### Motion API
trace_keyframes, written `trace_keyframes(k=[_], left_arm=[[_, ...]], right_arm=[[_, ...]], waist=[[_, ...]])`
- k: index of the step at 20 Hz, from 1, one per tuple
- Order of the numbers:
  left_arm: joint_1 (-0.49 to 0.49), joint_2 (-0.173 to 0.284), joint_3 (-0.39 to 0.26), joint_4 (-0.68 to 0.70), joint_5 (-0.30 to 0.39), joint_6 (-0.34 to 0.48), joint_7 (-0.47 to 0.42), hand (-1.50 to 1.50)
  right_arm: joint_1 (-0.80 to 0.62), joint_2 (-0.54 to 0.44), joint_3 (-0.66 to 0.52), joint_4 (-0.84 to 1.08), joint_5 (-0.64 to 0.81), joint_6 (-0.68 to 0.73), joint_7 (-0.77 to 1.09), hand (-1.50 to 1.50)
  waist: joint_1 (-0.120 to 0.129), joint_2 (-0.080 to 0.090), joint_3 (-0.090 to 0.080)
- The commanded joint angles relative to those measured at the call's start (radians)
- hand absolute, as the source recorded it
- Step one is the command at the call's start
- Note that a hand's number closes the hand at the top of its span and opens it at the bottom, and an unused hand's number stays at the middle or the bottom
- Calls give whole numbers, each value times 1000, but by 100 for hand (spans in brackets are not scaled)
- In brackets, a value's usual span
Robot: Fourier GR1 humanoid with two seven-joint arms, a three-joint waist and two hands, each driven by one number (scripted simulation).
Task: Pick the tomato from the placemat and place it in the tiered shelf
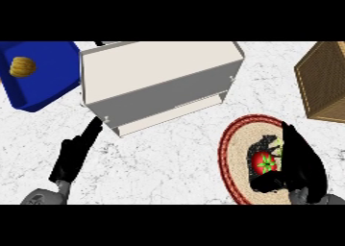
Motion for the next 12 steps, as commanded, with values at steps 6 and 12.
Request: trace_keyframes(k=[6,12], left_arm=[[11,17,35,-40,12,-13,27,0],[39,-12,36,20,-16,-10,-37,0]], right_arm=[[-27,139,-1,117,143,91,218,-150],[-5,186,-52,110,166,160,185,-150]], waist=[[-19,-4,2],[-28,-4,2]])
